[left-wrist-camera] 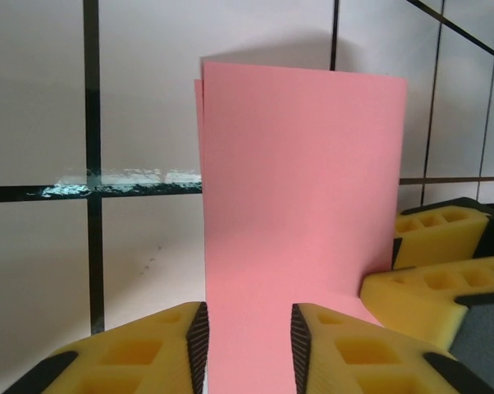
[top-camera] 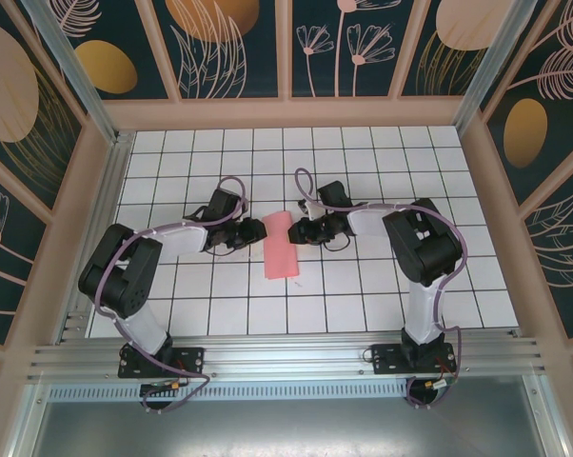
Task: Fold a paper plane with a square sheet of paper (pick it up from the middle)
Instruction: Hold the square sheet of paper at the center of the table.
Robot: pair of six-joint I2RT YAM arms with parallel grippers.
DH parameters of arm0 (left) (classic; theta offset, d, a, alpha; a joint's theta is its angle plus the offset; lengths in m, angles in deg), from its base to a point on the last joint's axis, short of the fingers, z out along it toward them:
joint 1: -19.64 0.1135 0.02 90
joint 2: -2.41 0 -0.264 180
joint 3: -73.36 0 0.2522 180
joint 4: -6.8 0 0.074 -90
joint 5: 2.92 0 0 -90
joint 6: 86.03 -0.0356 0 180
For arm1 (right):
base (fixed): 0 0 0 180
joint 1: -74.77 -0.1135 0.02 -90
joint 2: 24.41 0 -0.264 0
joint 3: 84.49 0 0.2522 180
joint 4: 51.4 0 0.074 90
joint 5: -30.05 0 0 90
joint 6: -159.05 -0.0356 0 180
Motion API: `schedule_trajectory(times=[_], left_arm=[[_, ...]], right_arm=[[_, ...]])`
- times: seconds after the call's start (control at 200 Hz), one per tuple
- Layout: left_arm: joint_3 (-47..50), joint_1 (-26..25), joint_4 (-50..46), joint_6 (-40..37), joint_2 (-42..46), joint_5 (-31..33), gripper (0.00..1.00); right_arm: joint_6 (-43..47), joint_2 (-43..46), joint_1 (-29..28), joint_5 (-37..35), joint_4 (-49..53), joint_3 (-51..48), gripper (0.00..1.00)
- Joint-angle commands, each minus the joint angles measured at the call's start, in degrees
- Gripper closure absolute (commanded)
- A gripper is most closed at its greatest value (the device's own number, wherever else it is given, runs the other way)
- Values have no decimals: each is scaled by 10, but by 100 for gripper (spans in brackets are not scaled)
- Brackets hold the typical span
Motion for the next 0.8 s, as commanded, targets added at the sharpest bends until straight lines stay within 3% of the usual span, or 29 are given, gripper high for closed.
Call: schedule_trajectory(times=[0.0, 0.2, 0.505, 0.791], left_arm=[[-25, -2, 1, 7, -26, 26, 72], [-56, -2, -2, 16, -52, 74, 84], [-57, -2, 11, 4, -51, 41, 83], [-54, -2, 3, -2, -46, 42, 81]], right_arm=[[28, -19, 7, 1, 17, -6, 67], [38, -21, 7, 1, 18, -4, 69], [49, -33, 15, 15, 15, -1, 74], [65, -37, 15, 6, 35, 6, 69]])
